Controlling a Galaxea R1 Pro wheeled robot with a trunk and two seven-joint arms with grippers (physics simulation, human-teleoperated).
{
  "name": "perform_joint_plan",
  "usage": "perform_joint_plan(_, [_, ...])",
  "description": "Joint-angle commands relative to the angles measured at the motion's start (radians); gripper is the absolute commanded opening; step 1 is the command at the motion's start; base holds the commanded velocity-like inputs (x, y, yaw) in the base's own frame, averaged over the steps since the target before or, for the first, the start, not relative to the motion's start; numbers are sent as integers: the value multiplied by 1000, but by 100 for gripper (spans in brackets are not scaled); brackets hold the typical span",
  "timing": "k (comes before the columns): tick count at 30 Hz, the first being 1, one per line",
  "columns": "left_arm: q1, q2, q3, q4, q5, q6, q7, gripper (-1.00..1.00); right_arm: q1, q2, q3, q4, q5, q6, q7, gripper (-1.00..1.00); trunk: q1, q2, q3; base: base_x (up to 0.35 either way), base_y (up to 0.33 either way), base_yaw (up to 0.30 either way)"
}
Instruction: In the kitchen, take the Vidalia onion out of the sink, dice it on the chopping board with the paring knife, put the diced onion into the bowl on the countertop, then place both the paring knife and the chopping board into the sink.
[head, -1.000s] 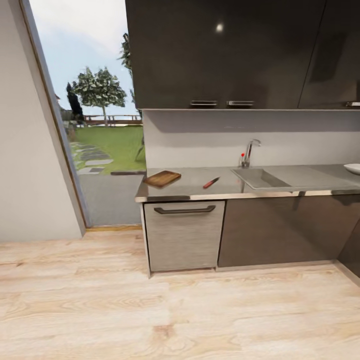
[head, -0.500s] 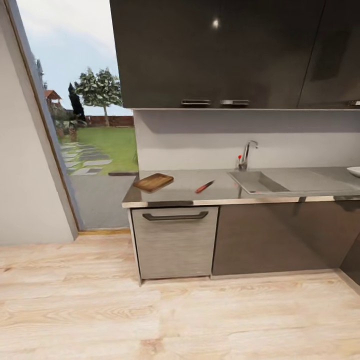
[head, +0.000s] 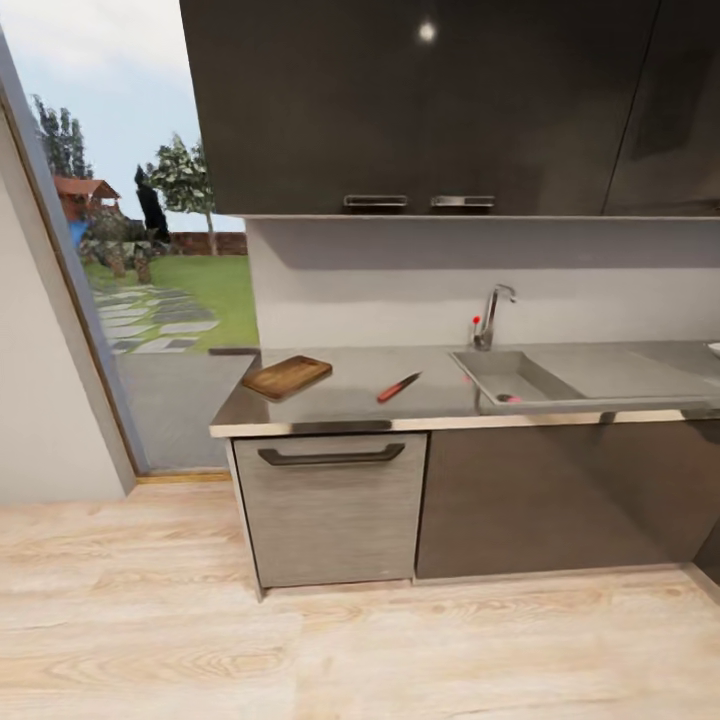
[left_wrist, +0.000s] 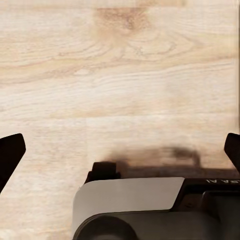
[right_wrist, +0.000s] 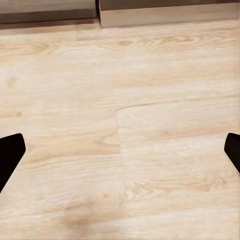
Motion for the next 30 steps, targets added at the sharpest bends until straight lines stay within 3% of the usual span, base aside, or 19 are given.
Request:
perform_joint_plan(1, [0,0,1,-1,2,-2,0,100,0,0,1,0,0,-2,-3,100,1,0,-1,323,-126,0])
perform_joint_plan(18, [0,3,0,-3,4,-1,1,100,0,-1,3,1,0,-2,-1,100,1,0,-1,335,-21,0])
perform_joint_plan(30, [0,3,1,-13,2,6,5,100,0,0,1,0,0,-2,-4,100,1,0,-1,42,0,0])
